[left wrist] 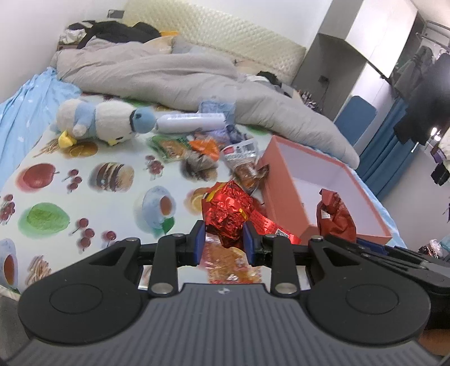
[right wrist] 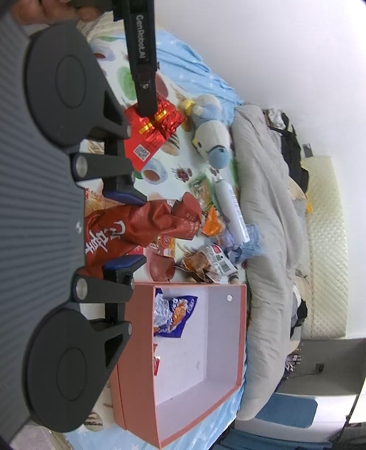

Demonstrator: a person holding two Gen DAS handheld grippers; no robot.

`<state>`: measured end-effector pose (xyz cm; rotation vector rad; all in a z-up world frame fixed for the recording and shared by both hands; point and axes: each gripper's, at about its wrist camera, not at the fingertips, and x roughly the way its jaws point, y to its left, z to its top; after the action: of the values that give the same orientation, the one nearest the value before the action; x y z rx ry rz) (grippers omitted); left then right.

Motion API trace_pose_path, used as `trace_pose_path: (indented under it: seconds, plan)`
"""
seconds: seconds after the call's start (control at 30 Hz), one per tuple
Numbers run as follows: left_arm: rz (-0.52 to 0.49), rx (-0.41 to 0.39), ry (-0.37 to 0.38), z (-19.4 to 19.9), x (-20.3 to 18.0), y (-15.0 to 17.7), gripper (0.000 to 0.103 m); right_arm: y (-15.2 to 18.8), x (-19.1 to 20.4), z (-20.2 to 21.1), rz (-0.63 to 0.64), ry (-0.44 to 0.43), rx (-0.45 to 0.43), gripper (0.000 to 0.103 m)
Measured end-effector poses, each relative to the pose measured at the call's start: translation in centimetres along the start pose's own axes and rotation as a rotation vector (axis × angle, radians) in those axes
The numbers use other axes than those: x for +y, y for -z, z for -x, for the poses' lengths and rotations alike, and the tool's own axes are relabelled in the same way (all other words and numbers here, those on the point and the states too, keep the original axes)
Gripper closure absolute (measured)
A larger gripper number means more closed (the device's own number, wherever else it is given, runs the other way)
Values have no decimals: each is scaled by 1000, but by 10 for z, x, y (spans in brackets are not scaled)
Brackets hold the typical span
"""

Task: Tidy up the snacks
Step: 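Lift the candy and red bag and carry both toward the pink box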

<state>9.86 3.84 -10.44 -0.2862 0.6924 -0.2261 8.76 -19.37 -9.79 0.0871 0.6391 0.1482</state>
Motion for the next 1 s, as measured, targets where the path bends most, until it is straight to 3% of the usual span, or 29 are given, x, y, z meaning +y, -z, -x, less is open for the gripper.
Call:
trace_pose_path:
  seconds: [0.3, 0.57, 0.77, 1.0]
  plan:
    - [-48, -6, 86, 8, -43, -1, 70, -3, -24, 37, -41, 74, -59, 61]
    - [-104, 43, 176, -10, -92, 2, 70, 1, -61, 56, -108, 155, -70, 61]
    - [-141, 64, 214, -40, -121, -14, 70, -3, -81, 44, -132, 179, -26, 61]
    - [-188, 117, 216, -104, -152, -47, 70, -26, -115, 12, -170, 199, -19, 61]
